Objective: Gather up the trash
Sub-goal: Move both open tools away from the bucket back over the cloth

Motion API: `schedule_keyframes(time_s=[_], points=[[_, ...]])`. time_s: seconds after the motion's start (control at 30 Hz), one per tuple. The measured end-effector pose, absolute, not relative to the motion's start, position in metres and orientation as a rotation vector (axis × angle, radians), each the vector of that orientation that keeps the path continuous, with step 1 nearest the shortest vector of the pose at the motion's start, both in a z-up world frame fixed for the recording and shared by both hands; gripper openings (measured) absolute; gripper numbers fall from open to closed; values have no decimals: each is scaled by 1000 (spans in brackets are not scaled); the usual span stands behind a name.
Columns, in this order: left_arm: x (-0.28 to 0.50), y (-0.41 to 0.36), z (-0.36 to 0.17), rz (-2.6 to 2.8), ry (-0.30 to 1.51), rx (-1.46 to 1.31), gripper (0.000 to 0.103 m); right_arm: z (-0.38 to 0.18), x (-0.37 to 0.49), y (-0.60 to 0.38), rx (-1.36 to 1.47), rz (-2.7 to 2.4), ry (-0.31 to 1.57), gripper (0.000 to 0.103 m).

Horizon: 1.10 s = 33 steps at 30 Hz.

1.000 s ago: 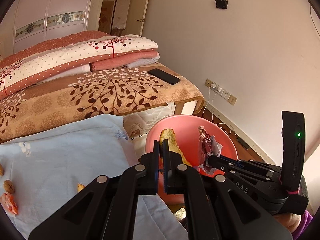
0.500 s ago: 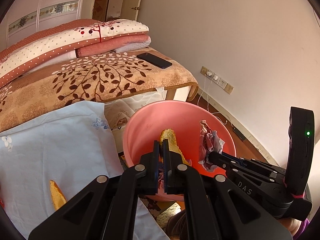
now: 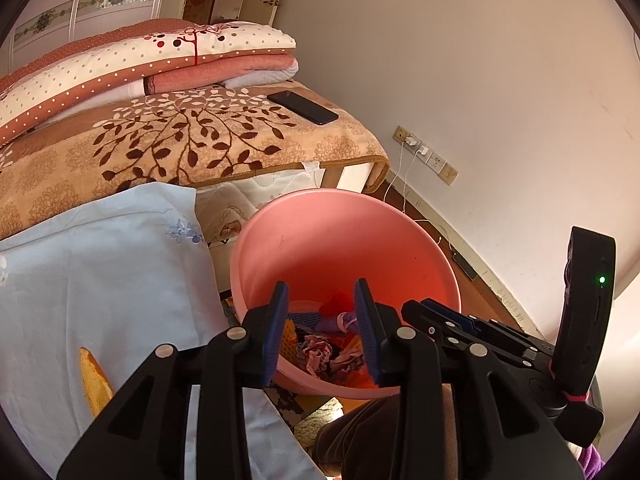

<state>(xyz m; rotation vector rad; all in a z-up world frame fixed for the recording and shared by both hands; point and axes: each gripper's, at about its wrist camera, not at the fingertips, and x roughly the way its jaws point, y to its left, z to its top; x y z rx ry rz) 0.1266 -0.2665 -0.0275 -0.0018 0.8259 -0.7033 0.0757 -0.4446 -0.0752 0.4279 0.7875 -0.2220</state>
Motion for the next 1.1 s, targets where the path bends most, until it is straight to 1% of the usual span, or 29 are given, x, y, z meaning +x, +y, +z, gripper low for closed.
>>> schedule_keyframes(time_s=[0.07, 0.1, 0.23, 0.27, 0.33, 0.47, 0.6, 0.93, 1.1], points=[[125, -265, -26, -703, 826, 0, 34, -74, 74, -445, 431, -225, 782, 23], [125, -264, -26, -705, 825, -1, 35, -73, 73, -444, 432, -228, 779, 26], [121, -261, -25, -716, 826, -2, 35, -70, 72, -441, 427, -229, 774, 30], [120, -261, -24, -715, 823, 1, 35, -69, 71, -440, 427, -230, 771, 32], [116, -258, -23, -714, 810, 13, 35, -66, 69, -438, 427, -234, 759, 39], [111, -251, -22, -699, 794, 32, 35, -60, 66, -430, 414, -234, 741, 41], [109, -240, -24, -670, 792, 37, 35, -54, 60, -420, 396, -236, 718, 46], [101, -207, -27, -607, 798, 26, 35, -45, 50, -388, 355, -212, 690, 52], [94, -192, -31, -559, 767, 32, 35, -47, 47, -376, 353, -200, 689, 53]])
